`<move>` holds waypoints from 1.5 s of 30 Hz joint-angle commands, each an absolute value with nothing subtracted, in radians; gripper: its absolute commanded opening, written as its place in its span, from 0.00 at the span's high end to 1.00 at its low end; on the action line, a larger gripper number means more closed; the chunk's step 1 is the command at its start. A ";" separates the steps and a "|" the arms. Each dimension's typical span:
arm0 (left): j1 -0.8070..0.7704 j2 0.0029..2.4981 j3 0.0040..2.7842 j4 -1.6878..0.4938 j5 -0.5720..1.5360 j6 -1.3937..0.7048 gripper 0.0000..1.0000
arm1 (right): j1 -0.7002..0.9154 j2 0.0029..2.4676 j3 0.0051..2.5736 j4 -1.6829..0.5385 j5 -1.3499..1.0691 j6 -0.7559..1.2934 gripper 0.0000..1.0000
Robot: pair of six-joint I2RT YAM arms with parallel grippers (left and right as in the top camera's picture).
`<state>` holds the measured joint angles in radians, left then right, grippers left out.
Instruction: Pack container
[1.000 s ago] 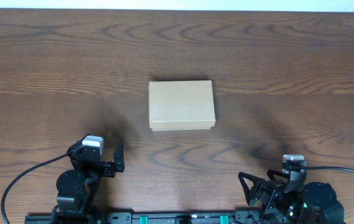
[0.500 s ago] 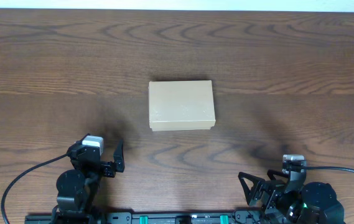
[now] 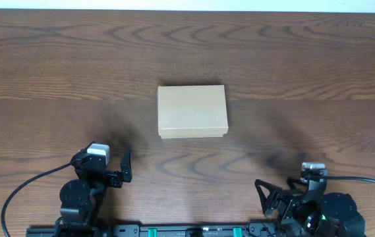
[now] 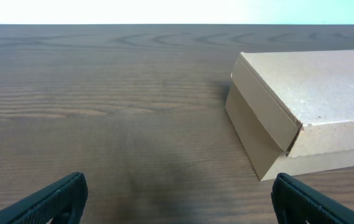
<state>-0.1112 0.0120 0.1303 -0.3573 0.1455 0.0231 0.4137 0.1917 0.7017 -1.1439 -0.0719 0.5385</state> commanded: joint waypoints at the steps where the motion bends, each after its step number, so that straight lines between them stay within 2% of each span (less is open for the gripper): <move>1: -0.104 0.006 0.107 -0.356 0.130 0.022 0.05 | 0.422 0.171 0.667 -1.083 0.025 0.430 0.01; 4: -0.104 0.006 0.107 -0.356 0.130 0.023 0.05 | 0.428 0.142 0.586 -0.963 0.026 0.268 0.01; 8: -0.104 0.006 0.107 -0.356 0.130 0.023 0.05 | 0.428 0.080 0.450 -0.824 0.030 0.153 0.01; 15: -0.104 0.006 0.107 -0.356 0.130 0.023 0.05 | 0.431 0.005 0.266 -0.681 0.113 0.140 0.01; 24: -0.104 0.006 0.107 -0.356 0.130 0.022 0.05 | 0.435 0.005 0.159 -0.661 0.117 0.141 0.01; 45: -0.104 0.006 0.107 -0.356 0.130 0.022 0.05 | 0.434 0.007 0.158 -0.665 0.112 0.141 0.01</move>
<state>-0.1112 0.0120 0.1295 -0.3546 0.1455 0.0231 0.4221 0.0162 0.1604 -0.6647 0.1028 0.1516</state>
